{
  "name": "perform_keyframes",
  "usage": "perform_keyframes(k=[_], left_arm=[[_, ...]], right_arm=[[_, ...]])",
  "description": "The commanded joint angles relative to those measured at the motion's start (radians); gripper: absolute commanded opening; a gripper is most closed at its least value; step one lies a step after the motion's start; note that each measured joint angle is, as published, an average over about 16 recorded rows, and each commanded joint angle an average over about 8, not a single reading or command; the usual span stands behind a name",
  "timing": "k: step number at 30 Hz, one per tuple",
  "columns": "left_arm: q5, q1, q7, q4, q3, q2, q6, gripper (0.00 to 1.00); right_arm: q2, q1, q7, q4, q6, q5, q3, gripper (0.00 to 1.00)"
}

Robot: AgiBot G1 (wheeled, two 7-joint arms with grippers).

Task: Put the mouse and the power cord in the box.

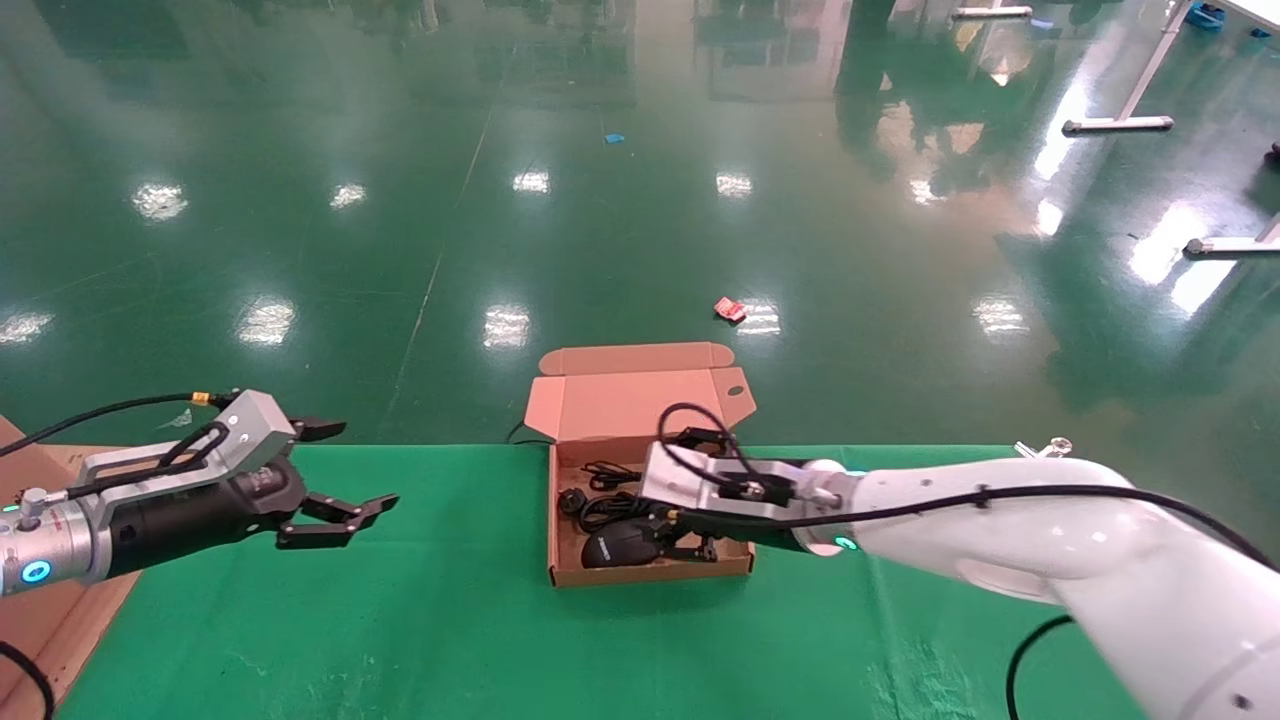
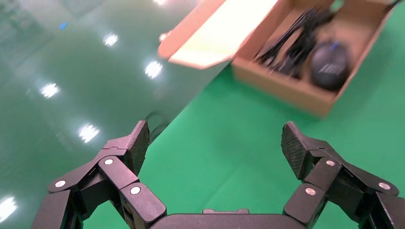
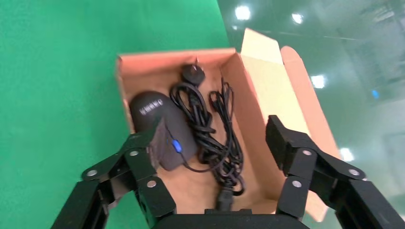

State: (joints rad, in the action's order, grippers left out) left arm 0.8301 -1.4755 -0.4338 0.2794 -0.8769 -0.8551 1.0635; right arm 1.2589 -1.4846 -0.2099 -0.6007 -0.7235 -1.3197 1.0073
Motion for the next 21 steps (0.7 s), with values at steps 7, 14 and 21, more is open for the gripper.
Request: perform_keyframes(k=[7,14,21], left_arm=[[-0.015,0.062,0.096,0.155,0.092,0.038,0.066,1.0],[-0.029,0.116,0.18,0.291,0.173,0.071,0.125,1.0],[-0.042,0.17,0.264,0.426,0.253,0.103,0.183,1.0]], right_arm=[[-0.101,0.064,0.062,-0.107,-0.121,0.092,-0.114,1.0],[-0.19,0.121,0.117,-0.201,-0.227,0.173,-0.214,1.0],[-0.279,0.177,0.171,-0.294,-0.333,0.254,-0.313,1.0]])
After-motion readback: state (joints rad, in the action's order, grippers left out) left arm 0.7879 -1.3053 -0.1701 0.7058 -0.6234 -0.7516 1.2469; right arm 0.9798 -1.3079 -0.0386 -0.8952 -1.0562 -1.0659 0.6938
